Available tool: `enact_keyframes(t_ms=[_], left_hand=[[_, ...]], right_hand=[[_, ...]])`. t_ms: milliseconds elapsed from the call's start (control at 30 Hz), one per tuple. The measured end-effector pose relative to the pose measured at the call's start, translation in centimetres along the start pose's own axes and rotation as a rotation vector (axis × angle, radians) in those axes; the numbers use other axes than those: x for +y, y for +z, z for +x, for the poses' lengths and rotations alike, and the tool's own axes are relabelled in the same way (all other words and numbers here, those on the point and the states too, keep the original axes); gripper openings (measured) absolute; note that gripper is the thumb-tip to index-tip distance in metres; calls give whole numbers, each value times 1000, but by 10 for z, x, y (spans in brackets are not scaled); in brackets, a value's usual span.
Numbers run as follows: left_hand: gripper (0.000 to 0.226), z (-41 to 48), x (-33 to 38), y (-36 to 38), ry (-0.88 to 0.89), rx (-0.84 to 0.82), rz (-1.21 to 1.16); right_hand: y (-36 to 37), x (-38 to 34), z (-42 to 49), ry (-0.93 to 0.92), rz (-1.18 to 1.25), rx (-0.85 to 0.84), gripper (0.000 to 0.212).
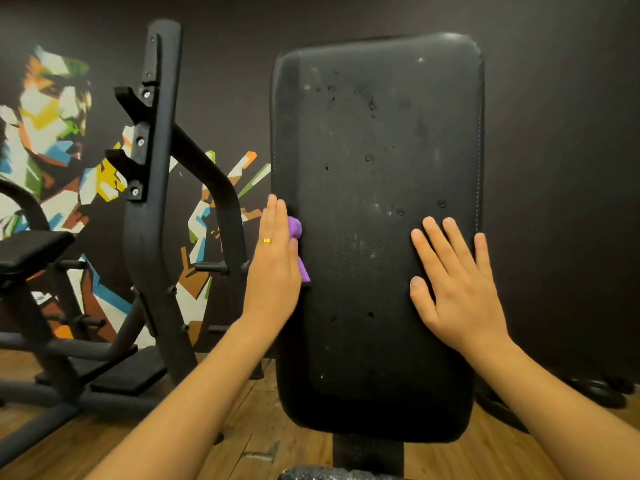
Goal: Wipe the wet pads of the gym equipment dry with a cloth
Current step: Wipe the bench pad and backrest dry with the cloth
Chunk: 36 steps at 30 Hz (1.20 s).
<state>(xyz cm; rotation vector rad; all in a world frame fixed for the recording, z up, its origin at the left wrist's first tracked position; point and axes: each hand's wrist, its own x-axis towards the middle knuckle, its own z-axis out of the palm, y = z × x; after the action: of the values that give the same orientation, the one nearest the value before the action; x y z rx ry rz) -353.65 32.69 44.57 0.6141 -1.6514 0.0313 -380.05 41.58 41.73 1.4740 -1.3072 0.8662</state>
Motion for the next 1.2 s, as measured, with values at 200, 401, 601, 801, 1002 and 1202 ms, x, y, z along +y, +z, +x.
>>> enact_keyframes(t_ms=[200,401,601,801,1002,1202], left_hand=[[64,-25,-6,-2,-22,-94,24],[61,55,7,-11,98,-31,143],[57,137,26,-17,179,32,184],[58,191,47,-25,183,26,264],[55,240,72,-36,115,5,307],[53,214,60,-29,208,-11,323]], right_hand=[[-1,-1,0,-4,11,2,65],[-1,-1,0,-1,17,0,65],[1,1,0,-9,11,11,66],[1,1,0,-17,29,42,65],[1,1,-1,-21,35,33,65],[2,2,-1,-27,11,18,67]])
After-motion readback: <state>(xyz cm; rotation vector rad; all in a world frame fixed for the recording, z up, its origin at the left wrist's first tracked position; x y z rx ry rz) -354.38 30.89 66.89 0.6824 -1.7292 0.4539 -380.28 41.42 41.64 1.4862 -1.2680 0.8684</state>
